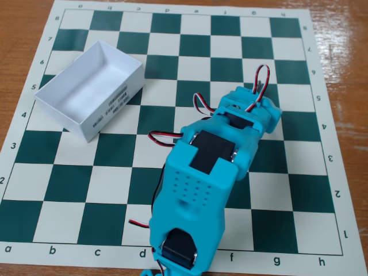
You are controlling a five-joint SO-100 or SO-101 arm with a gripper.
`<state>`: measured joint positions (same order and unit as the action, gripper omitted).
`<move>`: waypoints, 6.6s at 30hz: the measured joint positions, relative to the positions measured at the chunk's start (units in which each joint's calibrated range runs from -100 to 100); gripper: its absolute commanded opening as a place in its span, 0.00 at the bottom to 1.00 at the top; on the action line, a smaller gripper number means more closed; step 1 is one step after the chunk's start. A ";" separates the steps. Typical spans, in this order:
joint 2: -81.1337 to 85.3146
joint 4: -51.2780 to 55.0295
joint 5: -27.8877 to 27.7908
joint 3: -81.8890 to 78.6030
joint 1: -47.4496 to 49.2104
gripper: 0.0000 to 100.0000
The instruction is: Grab the toy horse and put it in the box.
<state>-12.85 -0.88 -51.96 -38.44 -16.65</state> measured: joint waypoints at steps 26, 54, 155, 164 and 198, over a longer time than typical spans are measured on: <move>-1.45 -2.28 0.00 -0.27 0.22 0.00; 48.77 -21.45 0.00 -42.52 40.48 0.00; 98.72 38.18 18.42 -61.20 18.30 0.26; 110.38 56.39 21.96 -61.20 18.75 0.26; 112.17 74.26 21.08 -61.20 23.53 0.26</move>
<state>99.32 73.38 -30.89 -99.64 6.87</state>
